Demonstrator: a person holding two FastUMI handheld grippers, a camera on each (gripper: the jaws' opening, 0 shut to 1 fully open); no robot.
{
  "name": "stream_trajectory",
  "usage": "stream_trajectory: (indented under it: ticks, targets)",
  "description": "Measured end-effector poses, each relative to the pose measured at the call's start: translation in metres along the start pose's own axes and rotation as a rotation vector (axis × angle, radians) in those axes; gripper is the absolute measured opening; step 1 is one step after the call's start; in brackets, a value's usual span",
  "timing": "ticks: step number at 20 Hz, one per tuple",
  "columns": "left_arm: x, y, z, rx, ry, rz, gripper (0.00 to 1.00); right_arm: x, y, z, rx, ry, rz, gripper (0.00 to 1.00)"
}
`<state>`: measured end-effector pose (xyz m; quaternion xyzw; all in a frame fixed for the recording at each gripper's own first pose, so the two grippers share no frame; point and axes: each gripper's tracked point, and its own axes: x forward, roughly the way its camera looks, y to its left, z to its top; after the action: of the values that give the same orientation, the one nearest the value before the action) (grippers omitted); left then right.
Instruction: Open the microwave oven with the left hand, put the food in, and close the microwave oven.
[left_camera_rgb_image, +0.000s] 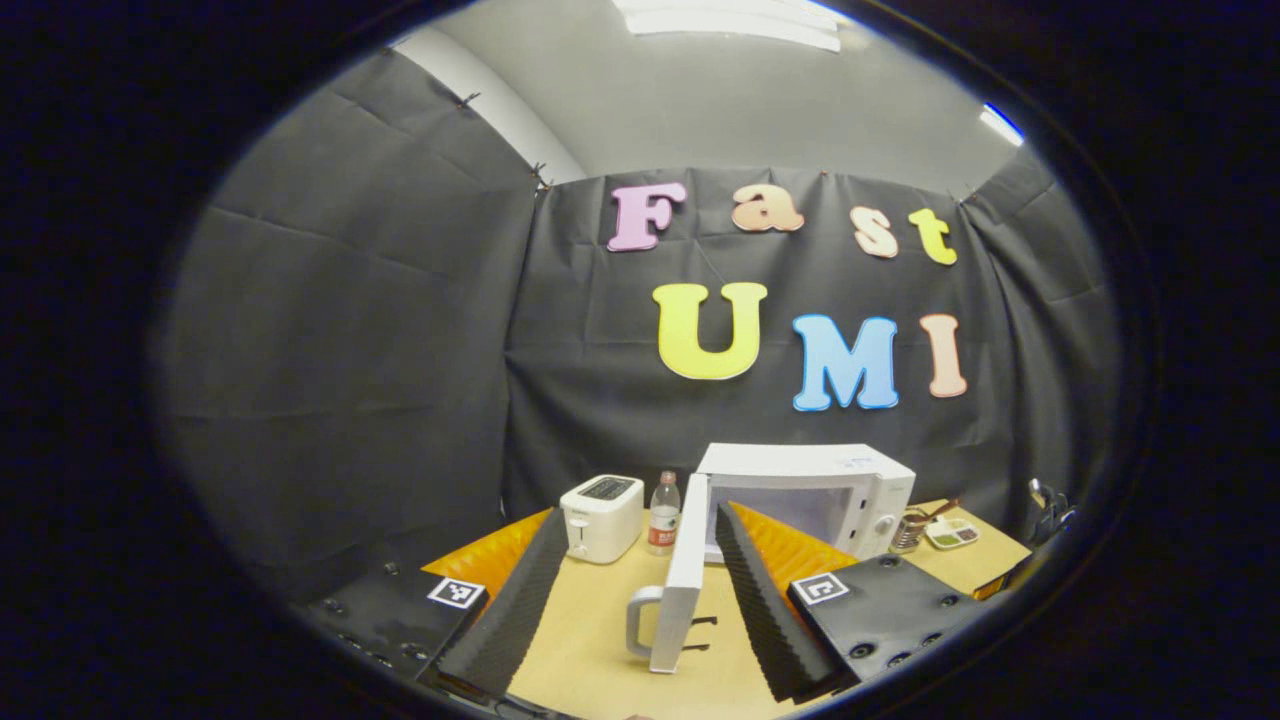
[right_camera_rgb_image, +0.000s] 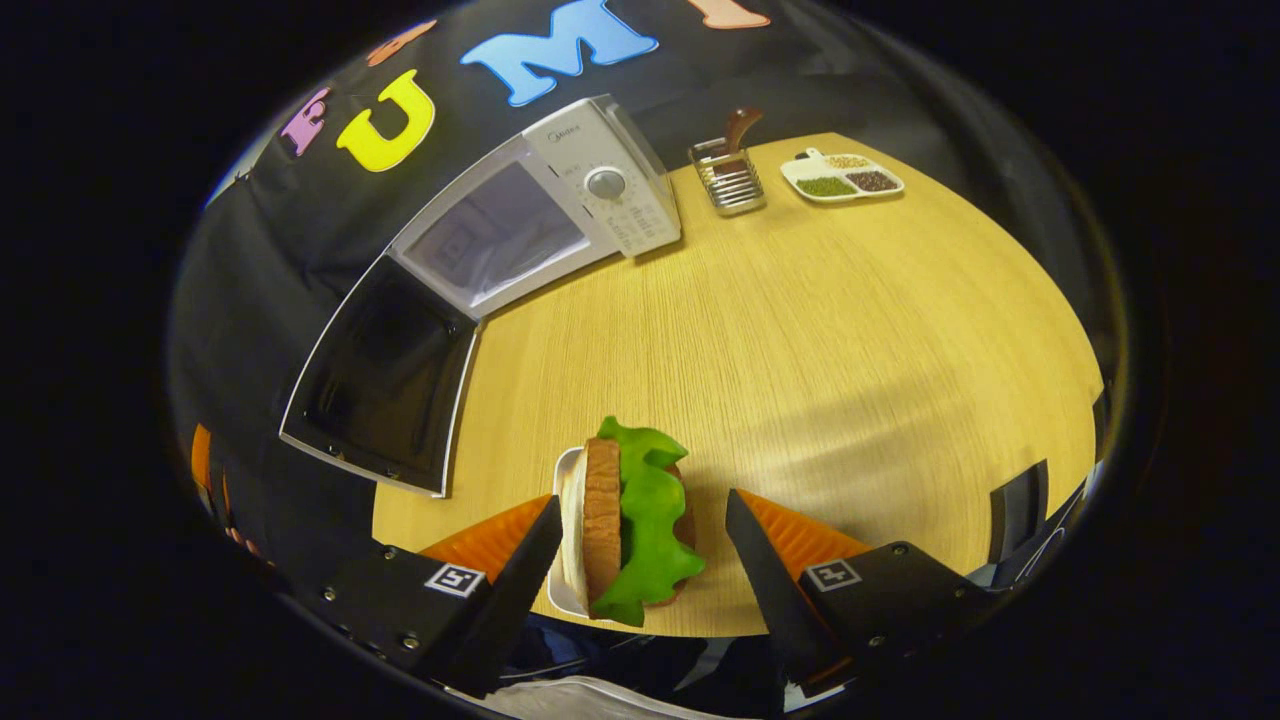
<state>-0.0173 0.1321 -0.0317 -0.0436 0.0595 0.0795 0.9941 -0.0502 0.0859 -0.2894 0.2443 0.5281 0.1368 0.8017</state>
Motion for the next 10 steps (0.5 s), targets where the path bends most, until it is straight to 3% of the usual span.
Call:
stream_trajectory:
  ticks: [2, 3, 6, 8, 10]
  targets:
    - [-0.003, -0.007, -0.003, -0.005, 0.009, 0.013, 0.94, 0.002, 0.007, -0.005, 0.037, 0.043, 0.058, 0.83]
    - [-0.005, -0.009, -0.003, -0.004, 0.005, 0.023, 0.94, 0.007, 0.010, -0.006, 0.063, 0.060, 0.076, 0.70]
    - [-0.010, -0.013, -0.003, 0.005, -0.003, 0.045, 0.94, 0.003, 0.017, -0.003, 0.099, 0.084, 0.145, 0.55]
    - [-0.012, -0.015, -0.005, -0.005, -0.001, 0.051, 0.94, 0.001, 0.021, 0.000, 0.084, 0.061, 0.162, 0.32]
    - [-0.009, -0.013, -0.008, -0.016, 0.006, 0.057, 0.94, -0.005, 0.022, -0.002, 0.045, 0.057, 0.173, 0.32]
